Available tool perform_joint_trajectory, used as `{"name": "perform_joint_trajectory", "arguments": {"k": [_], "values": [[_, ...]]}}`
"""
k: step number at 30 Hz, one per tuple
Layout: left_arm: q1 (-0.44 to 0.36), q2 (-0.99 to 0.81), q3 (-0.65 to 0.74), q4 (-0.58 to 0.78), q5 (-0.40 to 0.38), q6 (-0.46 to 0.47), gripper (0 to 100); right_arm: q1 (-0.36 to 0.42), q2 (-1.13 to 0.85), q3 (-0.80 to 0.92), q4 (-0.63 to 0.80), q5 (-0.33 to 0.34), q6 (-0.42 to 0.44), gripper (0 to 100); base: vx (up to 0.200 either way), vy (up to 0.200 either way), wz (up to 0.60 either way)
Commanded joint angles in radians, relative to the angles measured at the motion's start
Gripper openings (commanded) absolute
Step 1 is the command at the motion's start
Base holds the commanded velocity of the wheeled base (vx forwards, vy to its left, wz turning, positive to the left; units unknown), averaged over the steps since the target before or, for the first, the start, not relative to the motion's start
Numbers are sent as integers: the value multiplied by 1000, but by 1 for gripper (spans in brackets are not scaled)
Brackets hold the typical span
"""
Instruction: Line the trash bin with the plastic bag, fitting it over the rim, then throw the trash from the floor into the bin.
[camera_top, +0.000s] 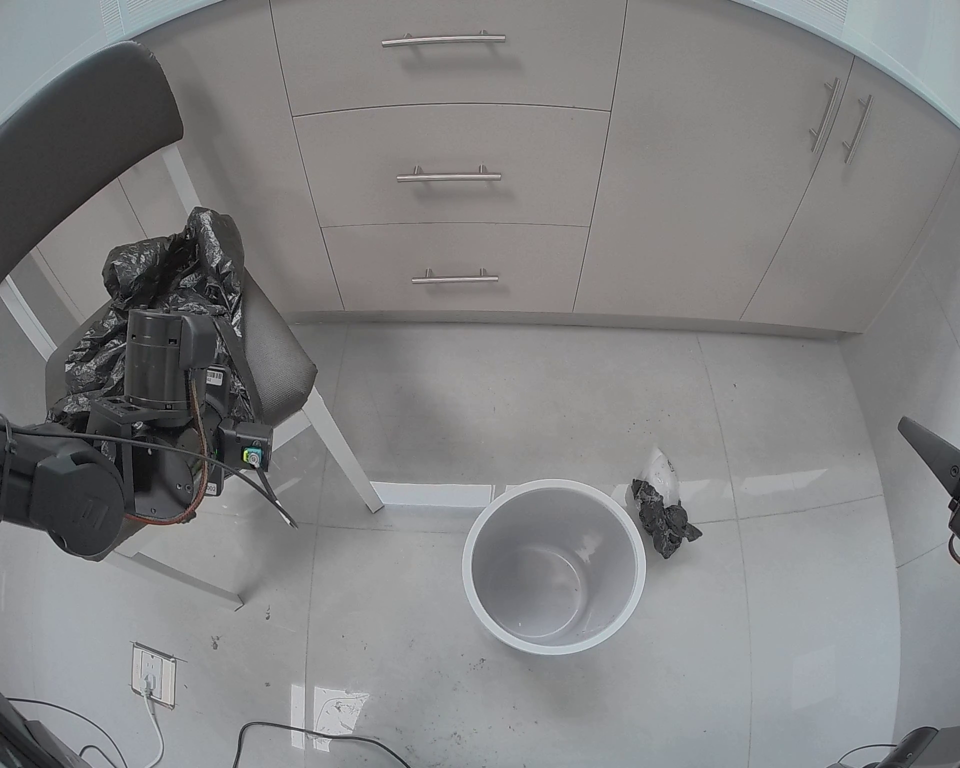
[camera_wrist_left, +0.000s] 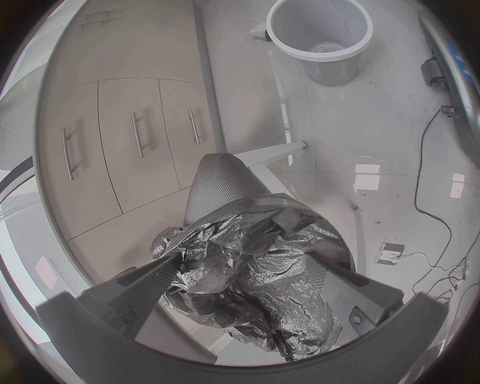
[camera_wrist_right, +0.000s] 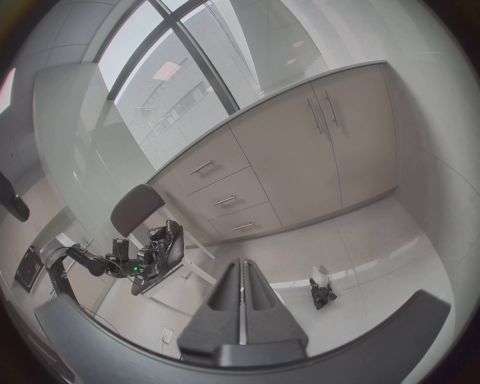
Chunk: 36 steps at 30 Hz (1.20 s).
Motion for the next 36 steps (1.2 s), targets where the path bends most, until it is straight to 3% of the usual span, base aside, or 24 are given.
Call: {"name": "perform_joint_trajectory", "arguments": {"k": [1,7,8,36], "values": [[-1,6,0,0,5,1,100,1,1,0,-1,0,0,0,0,0,0],[-9,14,-4,-2,20,-1,100,1,2,0,-1,0,0,0,0,0,0],[-9,18,-4,-3,22,-2,0,1,2,0,-1,0,0,0,0,0,0],[-6,-15,0,-23,-3,-4,0,1,13,5,-5,2,2,0,0,0,0]]}}
